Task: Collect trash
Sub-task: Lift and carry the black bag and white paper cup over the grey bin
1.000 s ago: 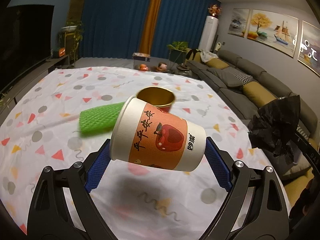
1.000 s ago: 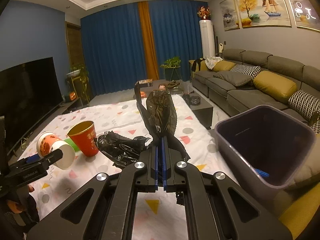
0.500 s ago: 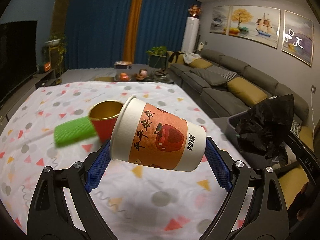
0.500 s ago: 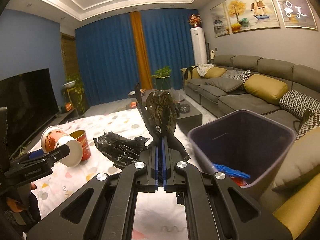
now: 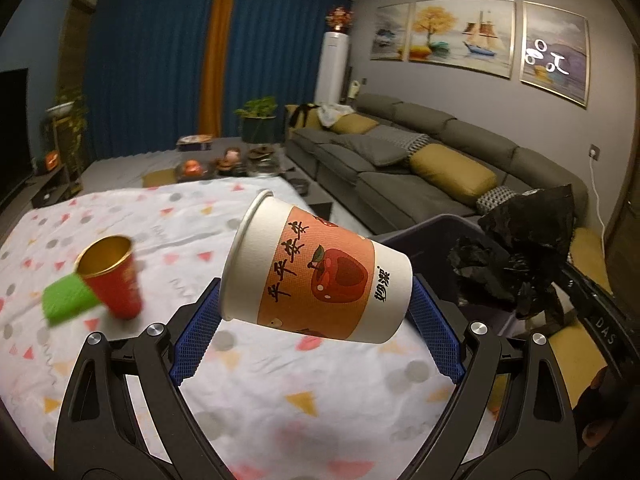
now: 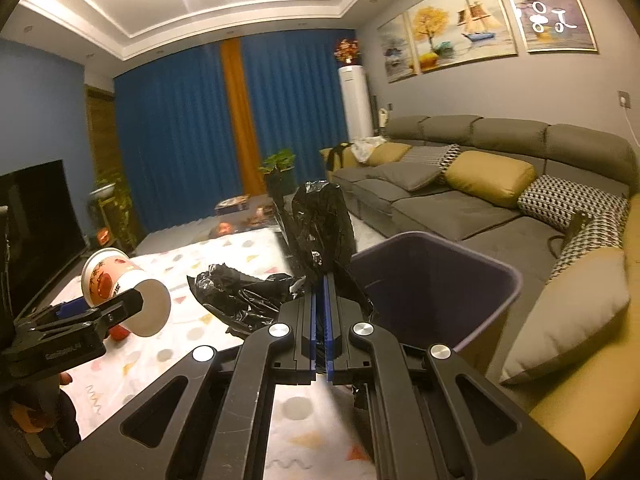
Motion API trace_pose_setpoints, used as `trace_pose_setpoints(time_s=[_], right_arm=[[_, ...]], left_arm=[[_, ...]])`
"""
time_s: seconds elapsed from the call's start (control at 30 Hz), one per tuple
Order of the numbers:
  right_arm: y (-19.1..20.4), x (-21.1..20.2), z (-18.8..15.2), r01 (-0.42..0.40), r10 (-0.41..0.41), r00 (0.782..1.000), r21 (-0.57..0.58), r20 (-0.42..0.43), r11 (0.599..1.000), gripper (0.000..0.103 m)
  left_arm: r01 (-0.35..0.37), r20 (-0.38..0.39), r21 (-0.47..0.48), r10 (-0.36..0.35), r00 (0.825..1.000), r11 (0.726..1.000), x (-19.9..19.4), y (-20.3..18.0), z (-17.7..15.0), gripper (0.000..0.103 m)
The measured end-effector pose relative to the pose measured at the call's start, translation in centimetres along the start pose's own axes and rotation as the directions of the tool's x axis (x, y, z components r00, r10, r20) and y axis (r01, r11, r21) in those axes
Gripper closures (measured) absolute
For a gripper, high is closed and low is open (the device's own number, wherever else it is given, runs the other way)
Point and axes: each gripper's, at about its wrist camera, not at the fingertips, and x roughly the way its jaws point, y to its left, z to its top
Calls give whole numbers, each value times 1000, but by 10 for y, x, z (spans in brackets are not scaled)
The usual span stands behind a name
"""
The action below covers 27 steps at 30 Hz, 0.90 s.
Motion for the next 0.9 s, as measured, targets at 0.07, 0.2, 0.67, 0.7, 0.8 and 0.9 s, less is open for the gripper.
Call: trace_pose_setpoints(time_s=[0.07,0.2,0.67,0.7,0.8,0.9], right_arm=[[-9,1,2,22,-22,1000,12,5,1000,99],[-32,3,6,71,-71,997,46,12,996,99],[-58,16,7,136,-137,991,80,3,988,99],[-60,18,10,137,-138,990,80,3,987,99],[-60,22,11,143,-143,990,83,-3,986,99],[-63,25,11,148,-148,989,88,-9,985,99]], left_arm=[[26,4,16,-26,1000,1000,5,-15,2,14],[73,2,41,-73,997,996,19,-40,8,14],[161,-15,83,-160,987,983,63,-92,13,14],[162,-17,84,-161,987,983,65,-93,13,14],[167,-30,80,-165,986,983,75,-96,13,14],[172,-35,89,-170,985,981,77,-100,11,14]])
